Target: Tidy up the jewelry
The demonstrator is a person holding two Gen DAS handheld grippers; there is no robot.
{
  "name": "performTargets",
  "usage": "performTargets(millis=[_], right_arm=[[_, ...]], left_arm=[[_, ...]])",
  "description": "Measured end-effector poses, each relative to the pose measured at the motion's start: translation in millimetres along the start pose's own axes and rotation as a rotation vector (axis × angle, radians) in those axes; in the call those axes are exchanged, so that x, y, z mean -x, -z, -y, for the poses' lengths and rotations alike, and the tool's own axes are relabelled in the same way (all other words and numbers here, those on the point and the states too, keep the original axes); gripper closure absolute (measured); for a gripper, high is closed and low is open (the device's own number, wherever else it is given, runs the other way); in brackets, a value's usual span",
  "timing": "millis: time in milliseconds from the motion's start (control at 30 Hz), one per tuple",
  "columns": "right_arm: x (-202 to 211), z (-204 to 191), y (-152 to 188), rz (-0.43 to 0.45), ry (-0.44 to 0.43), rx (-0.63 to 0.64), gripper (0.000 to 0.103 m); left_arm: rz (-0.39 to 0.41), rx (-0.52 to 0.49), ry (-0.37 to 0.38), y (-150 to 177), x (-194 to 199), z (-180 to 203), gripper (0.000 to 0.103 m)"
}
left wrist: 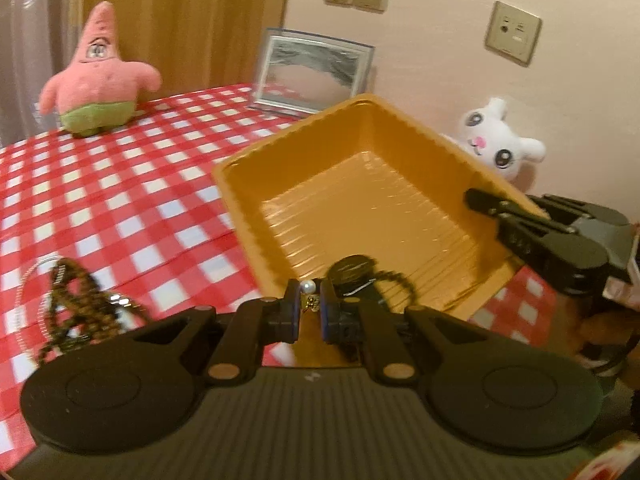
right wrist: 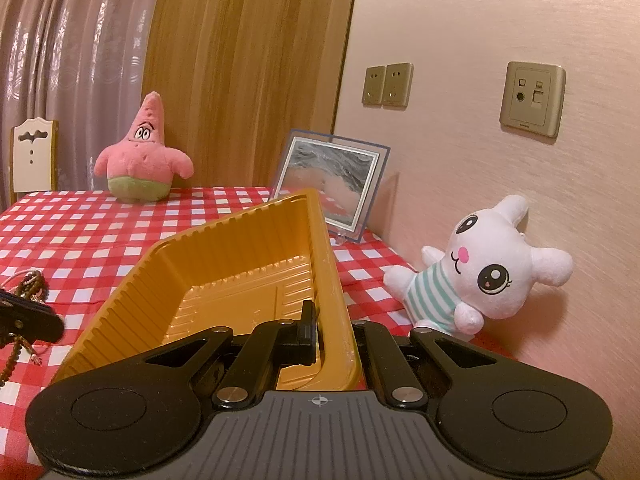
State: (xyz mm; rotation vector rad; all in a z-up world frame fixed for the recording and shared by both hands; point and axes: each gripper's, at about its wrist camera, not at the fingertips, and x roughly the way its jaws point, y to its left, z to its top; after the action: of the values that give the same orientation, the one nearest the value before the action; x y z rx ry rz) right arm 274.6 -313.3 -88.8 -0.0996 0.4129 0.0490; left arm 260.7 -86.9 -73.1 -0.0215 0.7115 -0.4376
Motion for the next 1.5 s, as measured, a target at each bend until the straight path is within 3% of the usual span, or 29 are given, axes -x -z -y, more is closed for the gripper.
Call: performTargets(millis=[300,533,700,867,1000,1200,1367,1500], right_arm=[[-1.2,0.2,0.6,-0.001,-0.008,0.001,0.099],[-2.3,2.9,3.2,-0.004,-0.027,0.004,0.099],[-4.9,8.8,4.1,-0.007,-0.049,0.009,0.099],[-8.9,14.9,3.7,-0.002,-0.08,0.019,0.099],[-14.7,19.7,3.8,0.001,-0.101,0.021,0.099],[-21.5,25.1,3.2,0.004,-0.105,0.028,0.099],[-21.9,22.6,3.4,0.005,-0.083,0.03,0.099],[-20.1,18.0,0.6,-0.001,-0.069,0.037,0.099]], left_arm=[[-0.026,-0.01,0.132,-5.6,-25.0,27.7,0.095],[-0.059,-0.001,0.128,-3.7,-47.9,39.5,0.094],[-0.045,0.011,0.118,-4.9,-43.7,44.7,0.09],[-0.008,0.032,0.058,-4.1,-22.1,43.4,0.09],[0.02,0.066,-0.055,6.8,5.2,30.1,0.088],[-0.032,0.107,-0.232,31.7,23.7,-6.1,0.088],[-0.06,0.091,-0.295,41.4,15.3,-30.8,0.088],[-0.097,0.084,-0.295,46.2,3.6,-46.0,0.088]])
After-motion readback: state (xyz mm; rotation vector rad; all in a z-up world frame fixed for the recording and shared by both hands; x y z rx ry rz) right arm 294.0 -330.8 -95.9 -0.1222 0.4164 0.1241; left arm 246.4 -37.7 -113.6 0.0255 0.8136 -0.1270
